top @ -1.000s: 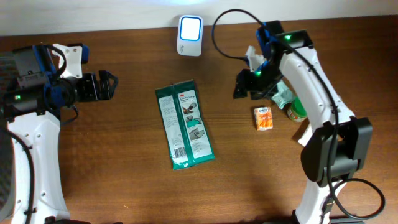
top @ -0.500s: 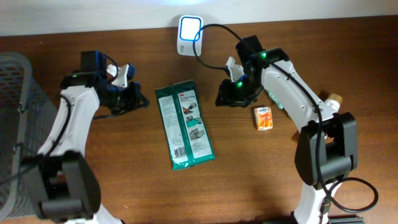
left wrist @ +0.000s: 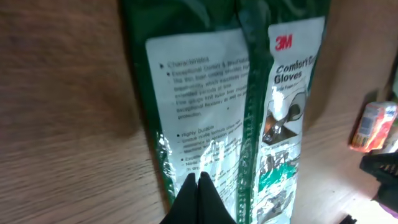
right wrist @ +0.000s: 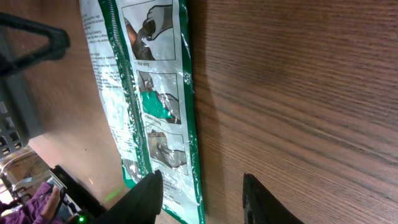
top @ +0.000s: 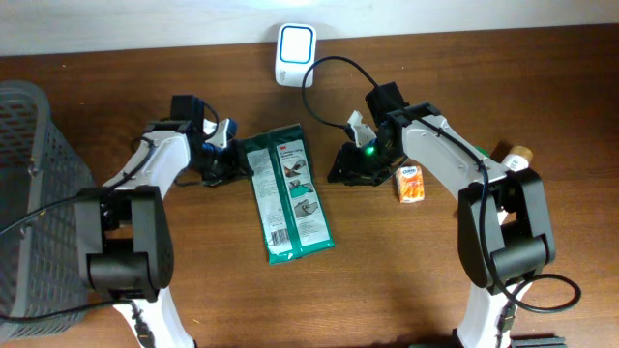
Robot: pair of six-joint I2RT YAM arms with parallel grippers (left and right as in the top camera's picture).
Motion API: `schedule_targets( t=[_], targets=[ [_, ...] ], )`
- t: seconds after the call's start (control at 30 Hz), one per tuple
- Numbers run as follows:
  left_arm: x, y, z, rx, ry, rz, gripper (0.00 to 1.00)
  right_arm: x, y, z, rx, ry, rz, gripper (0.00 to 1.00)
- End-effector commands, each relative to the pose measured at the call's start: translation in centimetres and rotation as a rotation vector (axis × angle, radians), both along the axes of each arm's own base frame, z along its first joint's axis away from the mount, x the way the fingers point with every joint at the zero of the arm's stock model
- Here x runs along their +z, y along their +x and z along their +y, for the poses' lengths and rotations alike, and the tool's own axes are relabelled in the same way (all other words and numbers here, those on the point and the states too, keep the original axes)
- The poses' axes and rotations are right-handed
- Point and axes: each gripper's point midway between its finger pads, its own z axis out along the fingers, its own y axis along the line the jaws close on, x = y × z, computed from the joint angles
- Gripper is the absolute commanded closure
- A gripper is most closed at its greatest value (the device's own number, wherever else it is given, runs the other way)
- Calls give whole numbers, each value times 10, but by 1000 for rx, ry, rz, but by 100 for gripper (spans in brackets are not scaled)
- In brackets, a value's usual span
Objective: Scan the item barcode
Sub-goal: 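Grasp the green 3M glove package with both grippers, then lift the glove package with the right gripper to the scanner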
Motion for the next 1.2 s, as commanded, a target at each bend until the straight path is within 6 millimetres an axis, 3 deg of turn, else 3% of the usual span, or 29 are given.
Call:
schedule_targets(
  t=[0.0,0.1,0.23,0.37,0.4,0.43,0.53,0.63,0.73,0.87,0.9,0.97,1.03,1.1,1.17],
  targets=[
    [-11,-7,-5,-3,4,25,100,0,-2,2,-2,12,9,62],
    [-18,-5,-6,-5,4,18,100,0,-2,2,-2,11,9,62],
    [-48,-17,-5,-5,8,99,100,-5,-4,0,-4,1,14,61],
    [-62,-23,-5,-5,12,138,100,-32,-14,3,10,-14,71,61],
    [-65,-24,-5,-5,13,146,100,-39,-16,9,25,-17,80,60],
    [-67,-25,-4,-5,13,150,100,-47,-20,14,41,-21,90,52],
    [-67,-25,-4,-5,13,151,100,-66,-32,41,99,29,127,47],
    [-67,-25,-4,-5,13,151,100,-71,-36,72,151,168,128,46],
    [-67,-25,-4,-5,13,152,100,-69,-34,89,188,228,85,48],
    [-67,-26,-4,-5,13,152,100,-67,-27,100,203,246,27,73],
    [-67,-26,-4,-5,13,152,100,-66,-24,101,200,249,20,84],
    [-67,-24,-4,-5,13,144,100,-65,-21,101,200,256,2,96],
    [-66,-23,-3,-2,12,142,100,-52,-14,98,189,264,-24,96],
    [-52,-14,6,19,9,119,100,-14,4,87,161,291,-114,96],
    [-20,2,16,12,14,12,98,26,20,67,131,309,-208,96]
  ],
)
